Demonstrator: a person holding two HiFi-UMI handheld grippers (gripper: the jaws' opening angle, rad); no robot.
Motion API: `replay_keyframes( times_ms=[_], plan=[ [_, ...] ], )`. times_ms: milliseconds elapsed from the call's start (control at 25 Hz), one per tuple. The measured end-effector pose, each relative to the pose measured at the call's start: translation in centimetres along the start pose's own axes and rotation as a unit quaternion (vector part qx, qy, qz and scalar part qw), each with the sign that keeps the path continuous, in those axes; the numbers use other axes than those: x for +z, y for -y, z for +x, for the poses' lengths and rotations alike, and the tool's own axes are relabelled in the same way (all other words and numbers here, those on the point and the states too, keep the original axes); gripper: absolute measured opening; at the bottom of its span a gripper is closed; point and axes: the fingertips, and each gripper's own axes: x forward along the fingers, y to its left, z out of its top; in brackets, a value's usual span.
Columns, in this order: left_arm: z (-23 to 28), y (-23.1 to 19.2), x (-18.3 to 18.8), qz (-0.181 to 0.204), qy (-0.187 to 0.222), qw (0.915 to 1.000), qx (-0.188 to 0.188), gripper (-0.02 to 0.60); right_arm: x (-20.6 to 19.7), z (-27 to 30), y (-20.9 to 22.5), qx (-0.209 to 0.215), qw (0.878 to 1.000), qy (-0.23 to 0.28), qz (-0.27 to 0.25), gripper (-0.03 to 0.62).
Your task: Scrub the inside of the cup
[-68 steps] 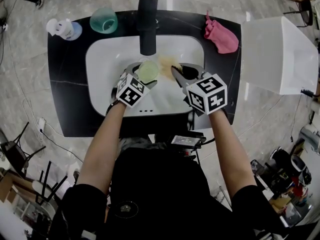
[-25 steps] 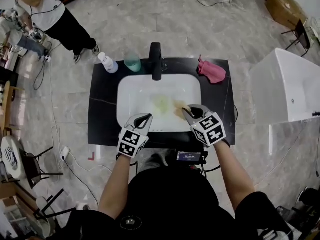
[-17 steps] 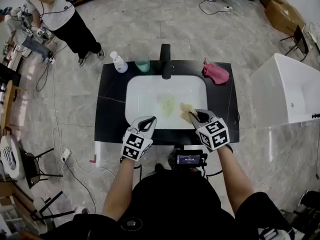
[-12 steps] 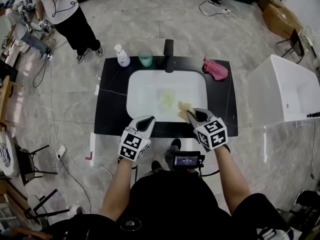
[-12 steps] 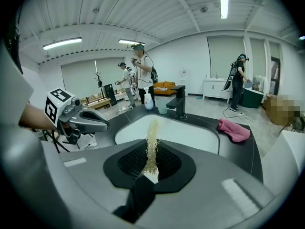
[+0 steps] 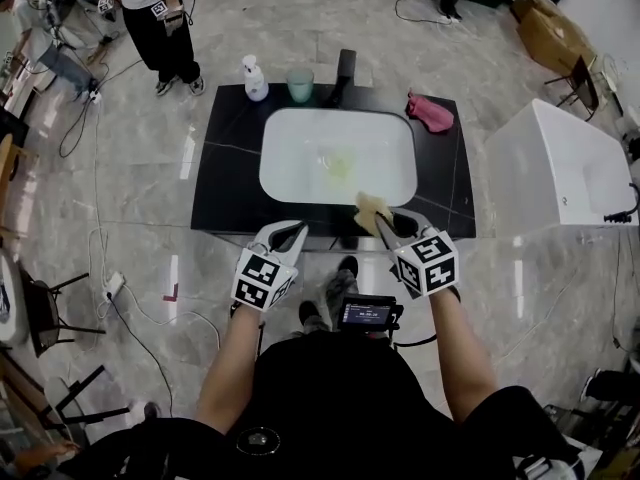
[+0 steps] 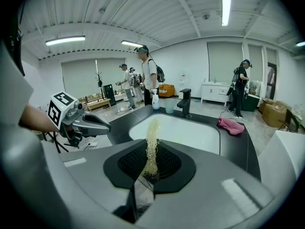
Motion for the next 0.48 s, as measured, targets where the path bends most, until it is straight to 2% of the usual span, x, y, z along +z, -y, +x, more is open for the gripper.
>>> replay_keyframes(
  times_ms=[480],
  plan=[
    [-2.7, 2.2, -1.9, 0.006, -0.009, 0.9999, -0.008, 0.000, -1.8, -3.0, -2.5, -0.022, 1.000, 0.008, 0.005, 0.041]
  ],
)
